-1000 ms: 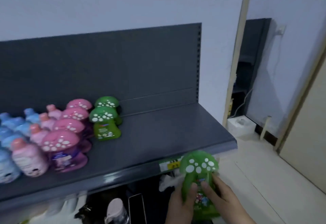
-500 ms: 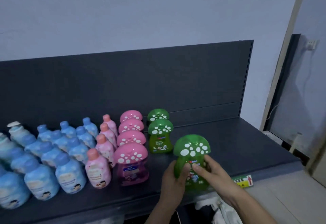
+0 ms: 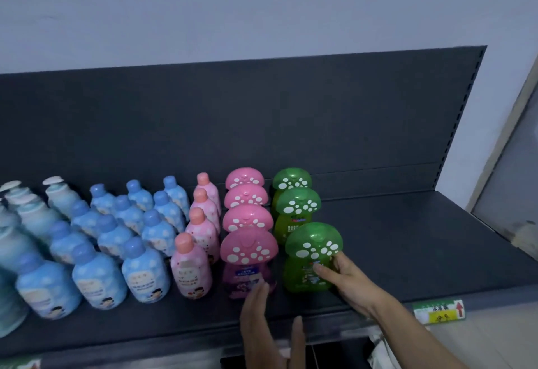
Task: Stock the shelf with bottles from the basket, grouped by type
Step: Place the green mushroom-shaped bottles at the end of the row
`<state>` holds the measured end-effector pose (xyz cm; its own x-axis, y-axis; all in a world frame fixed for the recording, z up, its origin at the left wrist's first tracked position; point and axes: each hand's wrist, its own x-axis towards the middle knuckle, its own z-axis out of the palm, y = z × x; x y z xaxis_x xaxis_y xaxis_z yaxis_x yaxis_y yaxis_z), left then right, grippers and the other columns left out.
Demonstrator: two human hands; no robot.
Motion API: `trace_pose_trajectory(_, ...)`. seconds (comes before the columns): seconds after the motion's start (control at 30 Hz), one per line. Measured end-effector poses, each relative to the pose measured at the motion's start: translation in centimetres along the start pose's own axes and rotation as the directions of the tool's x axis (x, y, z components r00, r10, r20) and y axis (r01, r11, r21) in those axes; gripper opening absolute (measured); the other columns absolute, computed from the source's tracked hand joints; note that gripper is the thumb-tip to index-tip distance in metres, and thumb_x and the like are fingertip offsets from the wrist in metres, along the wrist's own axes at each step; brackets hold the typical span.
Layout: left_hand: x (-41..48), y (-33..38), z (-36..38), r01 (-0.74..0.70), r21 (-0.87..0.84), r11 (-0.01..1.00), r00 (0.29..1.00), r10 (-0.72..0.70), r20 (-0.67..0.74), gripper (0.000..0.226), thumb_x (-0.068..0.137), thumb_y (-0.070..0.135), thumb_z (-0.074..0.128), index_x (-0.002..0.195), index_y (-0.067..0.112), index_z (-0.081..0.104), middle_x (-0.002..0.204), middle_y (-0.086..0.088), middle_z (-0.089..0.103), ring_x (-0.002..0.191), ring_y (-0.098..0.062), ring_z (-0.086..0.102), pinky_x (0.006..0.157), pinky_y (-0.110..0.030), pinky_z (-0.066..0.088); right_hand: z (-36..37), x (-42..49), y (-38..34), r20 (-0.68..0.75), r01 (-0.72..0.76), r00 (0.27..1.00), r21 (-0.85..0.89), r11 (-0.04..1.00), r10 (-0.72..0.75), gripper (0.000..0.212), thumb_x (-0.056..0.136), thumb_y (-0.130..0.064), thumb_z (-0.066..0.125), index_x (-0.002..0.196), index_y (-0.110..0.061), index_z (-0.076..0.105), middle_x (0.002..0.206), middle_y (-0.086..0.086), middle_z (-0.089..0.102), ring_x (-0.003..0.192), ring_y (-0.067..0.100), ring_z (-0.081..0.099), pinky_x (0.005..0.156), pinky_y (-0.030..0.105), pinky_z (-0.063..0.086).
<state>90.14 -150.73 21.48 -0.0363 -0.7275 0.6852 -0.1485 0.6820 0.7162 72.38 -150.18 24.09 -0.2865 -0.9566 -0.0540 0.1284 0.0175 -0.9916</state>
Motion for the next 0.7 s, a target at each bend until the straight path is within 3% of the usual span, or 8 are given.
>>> trace_pose_trajectory(0.1,2.2,-0.8,-1.8,0.034,0.052,0.998,0.992,-0.027,-0.126,0.067,0.069,0.033,0.063,0.127,0.006,0.042,0.126,-0.017,0.047,0.122,-0.020,0.045,0.108,-0.021,0.030,0.2,0.4,-0.3,0.011,-0.022,1.000,-0.019,1.000,0.023,0.067,0.064,-0.039,0.082,0.119,-0.016,0.051,0.119,0.002,0.065,0.110,0.014,0.061,0.091,0.023,0.050)
trace_pose_trajectory(0.17,3.8,-1.8,-2.2,0.175,0.096,0.980,0.983,-0.168,-0.074,0.076,0.070,0.032,0.070,0.133,0.008,0.036,0.132,-0.018,0.041,0.125,-0.029,0.041,0.111,-0.033,0.031,0.0,0.4,-0.5,0.013,-0.032,0.999,-0.108,0.994,0.034,0.041,0.080,-0.019,0.070,0.116,-0.021,0.051,0.118,-0.001,0.064,0.106,0.008,0.062,0.089,0.019,0.049)
trace_pose_trajectory(0.23,5.0,-2.7,-2.0,0.323,0.115,0.939,0.945,-0.327,0.016,0.085,0.069,0.021,0.081,0.137,0.008,0.033,0.137,-0.015,0.039,0.127,-0.029,0.040,0.109,-0.046,0.034,-0.4,0.5,-0.4,0.018,-0.029,0.999,-0.228,0.973,0.034,0.044,0.080,-0.009,0.070,0.115,-0.027,0.050,0.117,-0.006,0.064,0.105,0.003,0.061,0.089,0.018,0.049)
trace_pose_trajectory(0.33,6.4,-3.7,-1.7,0.441,0.092,0.893,0.884,-0.450,0.129,0.083,0.061,0.014,0.086,0.130,0.007,0.042,0.127,-0.010,0.050,0.113,-0.020,0.050,0.101,-0.038,0.043,-0.6,0.8,0.1,0.000,-0.029,1.000,-0.348,0.937,0.031,0.057,0.072,-0.010,0.079,0.115,-0.030,0.049,0.117,-0.006,0.064,0.108,0.007,0.061,0.097,0.024,0.047)
trace_pose_trajectory(0.43,7.4,-4.7,-1.7,0.471,0.073,0.879,0.851,-0.475,0.225,0.077,0.053,0.018,0.091,0.117,0.010,0.050,0.110,-0.006,0.062,0.100,-0.021,0.059,0.089,-0.034,0.049,-0.4,1.0,0.3,-0.024,-0.037,0.999,-0.398,0.917,0.030,0.054,0.071,-0.007,0.079,0.111,-0.028,0.049,0.113,-0.006,0.064,0.105,0.006,0.061,0.095,0.022,0.047)
trace_pose_trajectory(0.6,8.6,-5.6,-2.0,0.520,0.033,0.853,0.788,-0.495,0.365,0.066,0.053,0.005,0.089,0.100,0.029,0.050,0.096,0.011,0.063,0.087,-0.007,0.061,0.074,-0.015,0.048,-0.4,1.2,0.3,0.016,-0.023,0.999,-0.400,0.916,0.032,0.045,0.073,-0.005,0.077,0.106,-0.026,0.054,0.110,-0.006,0.065,0.102,0.006,0.062,0.094,0.022,0.048)
trace_pose_trajectory(0.7,8.7,-5.9,-2.1,0.520,0.024,0.854,0.784,-0.488,0.383,0.066,0.054,0.004,0.088,0.098,0.031,0.048,0.095,0.012,0.062,0.085,0.001,0.059,0.067,-0.007,0.048,-0.5,1.1,0.3,0.016,-0.022,0.999,-0.380,0.925,0.031,0.045,0.074,-0.002,0.075,0.106,-0.026,0.054,0.107,-0.009,0.066,0.098,0.000,0.064,0.092,0.019,0.049)
